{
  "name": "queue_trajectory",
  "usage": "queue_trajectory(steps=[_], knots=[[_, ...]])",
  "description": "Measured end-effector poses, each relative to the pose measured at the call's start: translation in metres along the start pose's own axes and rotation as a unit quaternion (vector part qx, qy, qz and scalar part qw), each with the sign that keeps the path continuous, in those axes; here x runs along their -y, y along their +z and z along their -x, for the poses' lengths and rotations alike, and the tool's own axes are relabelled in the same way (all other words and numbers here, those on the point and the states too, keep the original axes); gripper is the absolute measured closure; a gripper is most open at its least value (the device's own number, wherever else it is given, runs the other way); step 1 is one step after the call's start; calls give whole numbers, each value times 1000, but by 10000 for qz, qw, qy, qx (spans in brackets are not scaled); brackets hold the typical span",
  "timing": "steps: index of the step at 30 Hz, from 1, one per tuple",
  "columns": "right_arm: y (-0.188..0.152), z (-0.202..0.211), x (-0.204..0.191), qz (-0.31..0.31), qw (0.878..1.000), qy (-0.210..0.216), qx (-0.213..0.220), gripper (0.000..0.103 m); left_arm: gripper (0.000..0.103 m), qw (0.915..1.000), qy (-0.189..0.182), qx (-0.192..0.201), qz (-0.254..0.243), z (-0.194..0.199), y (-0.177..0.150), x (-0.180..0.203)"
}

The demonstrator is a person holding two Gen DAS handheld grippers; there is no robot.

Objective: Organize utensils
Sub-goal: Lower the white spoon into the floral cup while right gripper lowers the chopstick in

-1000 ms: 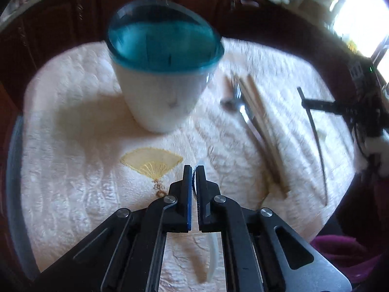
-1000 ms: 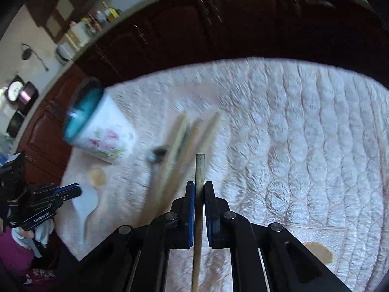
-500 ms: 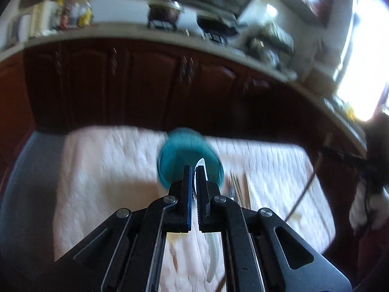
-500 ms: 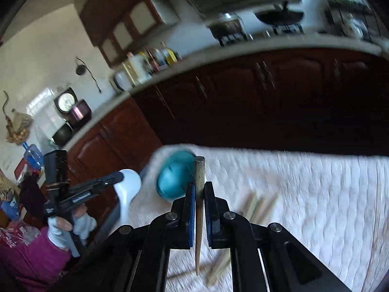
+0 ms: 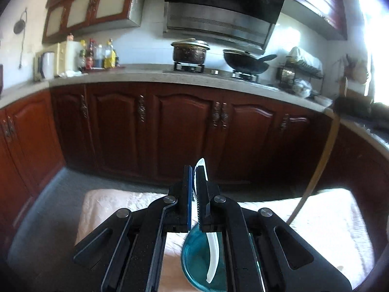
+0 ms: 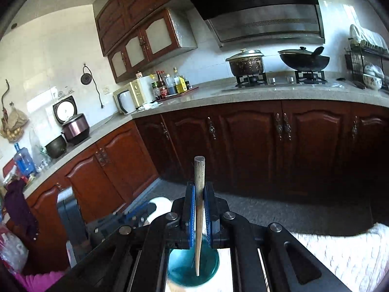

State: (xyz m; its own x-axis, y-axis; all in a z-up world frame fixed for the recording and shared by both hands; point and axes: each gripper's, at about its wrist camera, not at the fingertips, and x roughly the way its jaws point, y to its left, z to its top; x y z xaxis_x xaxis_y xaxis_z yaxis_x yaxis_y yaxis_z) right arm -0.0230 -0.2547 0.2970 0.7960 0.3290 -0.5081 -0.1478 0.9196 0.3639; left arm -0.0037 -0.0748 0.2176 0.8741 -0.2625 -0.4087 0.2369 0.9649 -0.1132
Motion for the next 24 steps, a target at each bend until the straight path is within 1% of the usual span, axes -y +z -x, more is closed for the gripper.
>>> queue_trajectory(steps=[4, 8, 12, 16, 19, 24], knots=[[-7, -26, 6, 61, 9999, -92, -92, 96, 101, 9998, 141, 94, -52, -16, -11, -1], [-26, -49, 10, 73, 9994, -73, -341, 96, 101, 9999, 141, 24, 5, -29, -26, -2], [-50, -67, 14, 72, 9976, 2, -696, 96, 101, 9998, 166, -20, -93, -25, -41, 0], [-66, -85, 18, -8, 9954, 45, -954, 96, 101, 9997, 189, -70, -102, -18, -54, -2], [-70, -92, 21, -48, 9951, 17, -985, 96, 101, 9996, 225, -172, -79, -18, -61, -5], [-71, -96, 24, -109, 9936, 88, -1120, 96, 101, 9993, 215, -309, -49, -11, -69, -7]])
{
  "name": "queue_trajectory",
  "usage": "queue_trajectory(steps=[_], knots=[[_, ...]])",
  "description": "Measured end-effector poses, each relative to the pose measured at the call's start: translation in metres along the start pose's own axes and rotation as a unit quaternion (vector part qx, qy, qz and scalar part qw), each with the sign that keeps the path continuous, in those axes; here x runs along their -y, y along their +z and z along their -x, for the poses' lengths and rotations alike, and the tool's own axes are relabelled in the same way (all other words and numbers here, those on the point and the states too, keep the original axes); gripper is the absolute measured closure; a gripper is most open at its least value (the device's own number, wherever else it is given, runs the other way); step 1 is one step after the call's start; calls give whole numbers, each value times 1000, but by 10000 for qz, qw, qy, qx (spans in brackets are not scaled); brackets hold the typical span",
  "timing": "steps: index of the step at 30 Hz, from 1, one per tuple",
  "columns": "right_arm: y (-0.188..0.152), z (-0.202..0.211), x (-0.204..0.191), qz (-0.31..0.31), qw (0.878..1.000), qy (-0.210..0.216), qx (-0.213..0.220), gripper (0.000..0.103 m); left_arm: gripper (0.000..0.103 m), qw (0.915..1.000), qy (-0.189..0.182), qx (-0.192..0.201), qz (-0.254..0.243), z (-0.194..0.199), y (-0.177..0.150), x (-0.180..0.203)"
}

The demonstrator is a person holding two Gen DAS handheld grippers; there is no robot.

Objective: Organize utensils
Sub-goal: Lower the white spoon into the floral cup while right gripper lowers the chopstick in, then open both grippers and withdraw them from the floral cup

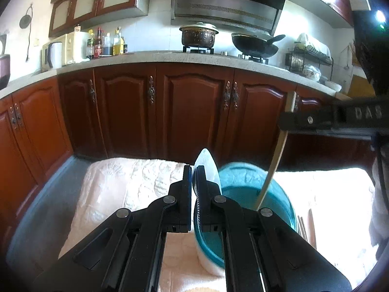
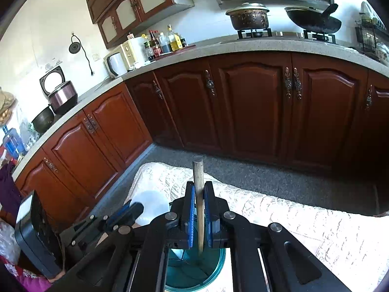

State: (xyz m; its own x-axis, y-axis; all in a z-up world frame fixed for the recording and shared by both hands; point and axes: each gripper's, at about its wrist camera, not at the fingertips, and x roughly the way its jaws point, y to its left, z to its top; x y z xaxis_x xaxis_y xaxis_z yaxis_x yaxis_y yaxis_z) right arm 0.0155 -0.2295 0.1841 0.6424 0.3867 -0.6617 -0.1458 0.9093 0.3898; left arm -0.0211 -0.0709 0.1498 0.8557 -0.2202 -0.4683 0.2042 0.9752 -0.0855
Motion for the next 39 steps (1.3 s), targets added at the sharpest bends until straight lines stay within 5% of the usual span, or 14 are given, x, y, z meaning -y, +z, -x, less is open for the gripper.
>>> queue_trajectory(steps=[4, 17, 19, 23, 39], knots=[[-6, -3, 3, -107, 9998, -5, -175, 67, 101, 9999, -8, -140, -59, 0, -6, 5], [-34, 31, 9, -227, 9995, -23, -234, 64, 99, 9987, -45, -501, 15, 5, -9, 3], [-42, 34, 10, -273, 9992, -35, -296, 63, 94, 9985, -45, -540, 10, 8, -9, 4], [-58, 39, 11, -358, 9985, -79, -396, 63, 60, 9986, -91, -521, 46, 17, -8, 4], [-101, 86, 18, -519, 9974, -287, -409, 63, 52, 9973, -56, -735, 19, 62, -9, 5]])
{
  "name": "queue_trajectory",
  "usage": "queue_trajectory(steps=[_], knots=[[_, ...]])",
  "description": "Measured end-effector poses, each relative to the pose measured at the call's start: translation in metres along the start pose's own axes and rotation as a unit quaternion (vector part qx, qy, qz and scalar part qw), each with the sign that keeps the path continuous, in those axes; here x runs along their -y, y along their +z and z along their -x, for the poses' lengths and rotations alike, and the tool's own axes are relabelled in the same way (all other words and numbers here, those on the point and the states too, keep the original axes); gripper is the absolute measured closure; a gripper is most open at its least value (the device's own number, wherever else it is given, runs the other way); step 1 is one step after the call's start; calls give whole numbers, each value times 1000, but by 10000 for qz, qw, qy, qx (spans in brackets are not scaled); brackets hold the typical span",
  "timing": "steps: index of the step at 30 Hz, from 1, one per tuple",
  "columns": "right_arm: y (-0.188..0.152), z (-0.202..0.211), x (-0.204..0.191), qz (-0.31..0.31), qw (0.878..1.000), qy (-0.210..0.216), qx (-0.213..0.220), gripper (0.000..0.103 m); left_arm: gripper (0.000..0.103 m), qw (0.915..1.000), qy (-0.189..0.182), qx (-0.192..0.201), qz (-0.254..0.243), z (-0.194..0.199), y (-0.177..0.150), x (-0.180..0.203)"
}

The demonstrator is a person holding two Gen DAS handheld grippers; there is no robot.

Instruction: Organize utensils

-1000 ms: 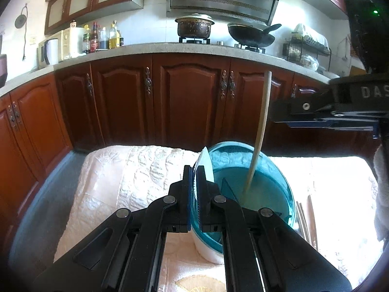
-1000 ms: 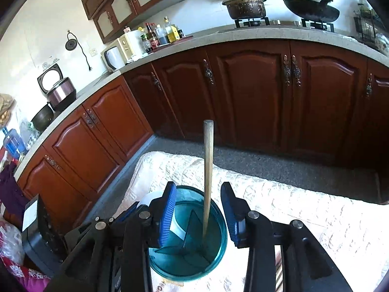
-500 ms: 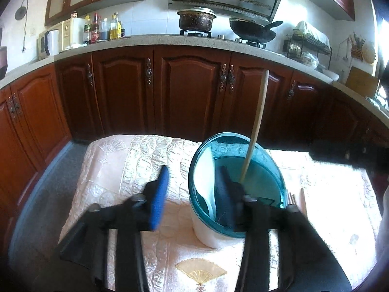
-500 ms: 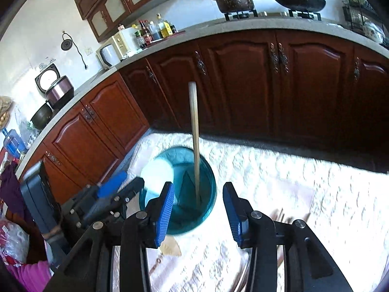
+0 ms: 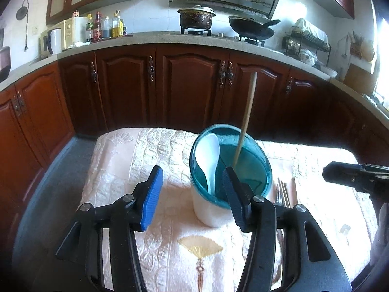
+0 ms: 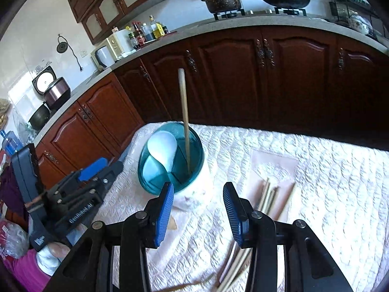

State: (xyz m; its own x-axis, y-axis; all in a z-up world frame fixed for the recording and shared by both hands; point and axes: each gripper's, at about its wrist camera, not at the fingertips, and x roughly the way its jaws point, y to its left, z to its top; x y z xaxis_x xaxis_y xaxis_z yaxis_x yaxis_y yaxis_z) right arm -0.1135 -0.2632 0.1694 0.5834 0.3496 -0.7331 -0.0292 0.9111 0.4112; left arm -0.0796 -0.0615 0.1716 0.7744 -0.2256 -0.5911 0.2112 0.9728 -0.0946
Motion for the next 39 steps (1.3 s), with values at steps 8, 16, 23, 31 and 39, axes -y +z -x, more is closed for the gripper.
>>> queue_trajectory(steps=[8, 16, 23, 31, 39], knots=[[-33, 11, 31, -221, 9992, -261, -210, 63, 52, 9990, -335, -297, -88, 16, -21, 4], [-72, -7, 68, -650, 9953, -409, -583, 65, 52, 9935, -721, -801, -366, 17, -58, 14], [-81, -21, 71, -631, 9948, -350, -719, 69, 52, 9804, -1225, -1309, -815, 10, -90, 42], [-82, -33, 87, -816, 9929, -344, -795, 70, 52, 9567, -1770, -1775, -1480, -5, -112, 89], [-61, -63, 118, -1135, 9891, -470, -810, 78, 54, 9357, -2023, -2247, -1817, -36, -120, 121]])
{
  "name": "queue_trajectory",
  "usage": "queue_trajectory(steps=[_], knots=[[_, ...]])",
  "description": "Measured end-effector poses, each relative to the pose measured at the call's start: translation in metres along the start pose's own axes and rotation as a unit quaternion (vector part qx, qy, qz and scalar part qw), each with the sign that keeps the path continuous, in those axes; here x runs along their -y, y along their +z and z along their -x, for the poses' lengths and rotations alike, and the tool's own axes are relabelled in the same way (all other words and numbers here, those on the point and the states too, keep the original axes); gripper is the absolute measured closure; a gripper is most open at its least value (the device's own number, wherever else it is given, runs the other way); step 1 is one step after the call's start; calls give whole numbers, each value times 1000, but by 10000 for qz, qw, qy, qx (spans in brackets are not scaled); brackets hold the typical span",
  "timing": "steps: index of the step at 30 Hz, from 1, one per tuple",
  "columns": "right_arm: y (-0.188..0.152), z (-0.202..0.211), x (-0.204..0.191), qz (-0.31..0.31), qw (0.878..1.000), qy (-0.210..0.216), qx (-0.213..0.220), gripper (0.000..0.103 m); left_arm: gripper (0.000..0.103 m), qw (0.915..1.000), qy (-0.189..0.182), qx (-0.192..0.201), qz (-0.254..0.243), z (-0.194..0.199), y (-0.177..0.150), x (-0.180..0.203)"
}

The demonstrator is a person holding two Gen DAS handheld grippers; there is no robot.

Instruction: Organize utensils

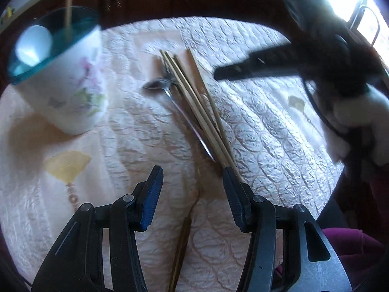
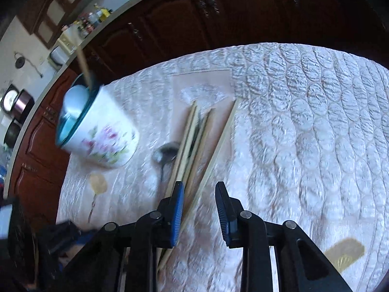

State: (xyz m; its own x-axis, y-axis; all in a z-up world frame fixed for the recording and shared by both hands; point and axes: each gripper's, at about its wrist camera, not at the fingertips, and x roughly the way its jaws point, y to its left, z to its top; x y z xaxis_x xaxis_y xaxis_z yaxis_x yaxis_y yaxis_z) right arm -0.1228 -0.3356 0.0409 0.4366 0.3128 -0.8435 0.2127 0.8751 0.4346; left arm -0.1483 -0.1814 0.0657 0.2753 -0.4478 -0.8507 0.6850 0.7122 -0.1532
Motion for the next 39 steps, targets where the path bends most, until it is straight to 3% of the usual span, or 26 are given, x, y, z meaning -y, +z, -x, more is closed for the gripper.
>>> queue_trajectory(steps=[4, 6, 8, 10, 17, 21, 25, 29, 33, 36, 39], knots=[[27, -28, 8, -110, 9997, -164, -135, 79, 67, 9995, -69, -292, -52, -16, 4, 0], [36, -43, 12, -153, 9993, -245, -234, 83, 85, 9991, -55, -414, -77, -22, 5, -2], [42, -56, 16, -198, 9991, -244, -286, 92, 92, 9988, -82, -484, -62, -27, 6, -6], [44, -54, 17, -194, 9992, -140, -323, 93, 96, 9987, -192, -476, 45, -27, 6, -12], [10, -18, 20, 37, 9989, 104, -466, 96, 99, 9954, -562, -496, 595, -20, -6, -43], [-15, -15, 29, 137, 9974, 12, -710, 96, 97, 9950, -616, -557, 558, -18, -11, -47], [-13, -10, 39, 80, 9974, 8, -722, 93, 97, 9951, -545, -669, 483, -21, -7, -46], [-1, -4, 43, 128, 9976, -100, -671, 80, 96, 9959, -378, -762, 310, -24, 0, -39], [5, -15, 39, 290, 9970, -118, -715, 80, 96, 9954, -323, -854, 274, -28, 5, -37], [6, -20, 34, 429, 9966, -221, -664, 96, 96, 9961, -289, -799, 227, -28, 4, -37], [6, -13, 26, 438, 9973, -149, -568, 97, 99, 9967, -382, -615, 368, -24, 0, -40]])
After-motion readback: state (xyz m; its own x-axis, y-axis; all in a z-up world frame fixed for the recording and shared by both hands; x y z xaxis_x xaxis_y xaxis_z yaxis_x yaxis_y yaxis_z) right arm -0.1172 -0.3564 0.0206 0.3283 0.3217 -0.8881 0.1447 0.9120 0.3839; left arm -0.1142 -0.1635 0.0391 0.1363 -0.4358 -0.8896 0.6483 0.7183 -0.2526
